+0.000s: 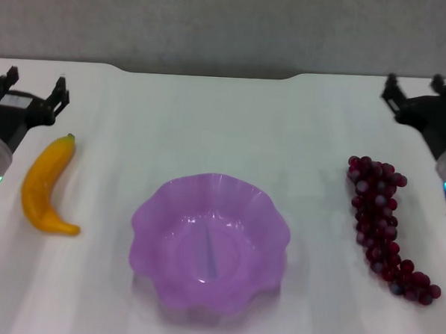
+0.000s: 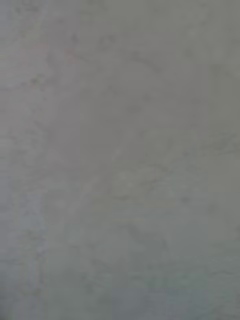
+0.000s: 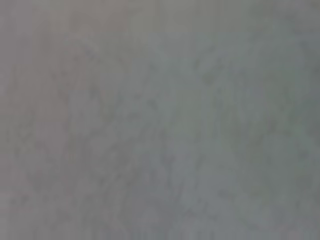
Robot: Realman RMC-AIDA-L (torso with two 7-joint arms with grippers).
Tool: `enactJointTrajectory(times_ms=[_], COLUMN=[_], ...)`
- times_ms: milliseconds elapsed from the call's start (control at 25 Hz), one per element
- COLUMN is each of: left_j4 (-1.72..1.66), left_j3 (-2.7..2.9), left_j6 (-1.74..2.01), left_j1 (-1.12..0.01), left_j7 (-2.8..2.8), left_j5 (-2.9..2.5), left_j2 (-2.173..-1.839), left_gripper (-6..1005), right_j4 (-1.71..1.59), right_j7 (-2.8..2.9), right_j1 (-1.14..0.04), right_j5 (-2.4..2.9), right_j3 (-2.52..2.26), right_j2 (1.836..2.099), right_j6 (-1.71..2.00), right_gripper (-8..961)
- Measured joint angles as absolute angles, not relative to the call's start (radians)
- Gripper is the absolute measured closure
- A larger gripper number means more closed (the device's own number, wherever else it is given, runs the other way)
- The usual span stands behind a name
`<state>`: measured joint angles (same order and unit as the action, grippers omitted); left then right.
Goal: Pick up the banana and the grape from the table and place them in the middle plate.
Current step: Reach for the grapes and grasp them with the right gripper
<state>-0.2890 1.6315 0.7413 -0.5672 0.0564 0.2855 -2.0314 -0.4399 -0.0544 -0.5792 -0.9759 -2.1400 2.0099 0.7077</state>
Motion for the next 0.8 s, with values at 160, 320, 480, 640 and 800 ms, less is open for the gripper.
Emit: enactJointTrajectory(times_ms=[160, 320, 480, 640, 800], left_j4=[-0.289, -0.288, -0.29, -0.294, -0.294], left_j3=[1.63, 1.629, 1.629, 1.629, 1.631], left_j6=[0.712, 0.706, 0.705, 0.705, 0.705], left_j1=[-0.563, -0.553, -0.549, -0.549, -0.553], left_j7=[0.055, 0.053, 0.051, 0.051, 0.051], left_j5=[0.283, 0.283, 0.282, 0.282, 0.282], left_j2=[-2.029, -2.028, -2.028, -2.028, -2.028], left_gripper=[177, 177, 178, 179, 180], right_j4=[-0.479, -0.572, -0.724, -0.849, -0.873], right_j7=[-0.067, -0.198, -0.387, -0.491, -0.503], right_j1=[-0.589, -0.585, -0.53, -0.481, -0.48], right_j5=[-0.973, -0.973, -0.973, -0.972, -0.952], right_j3=[-2.108, -1.997, -1.844, -1.716, -1.629], right_j2=[2.005, 2.003, 2.005, 2.006, 2.002], right_j6=[0.585, 0.394, 0.206, -0.002, -0.166], right_gripper=[134, 135, 136, 137, 138])
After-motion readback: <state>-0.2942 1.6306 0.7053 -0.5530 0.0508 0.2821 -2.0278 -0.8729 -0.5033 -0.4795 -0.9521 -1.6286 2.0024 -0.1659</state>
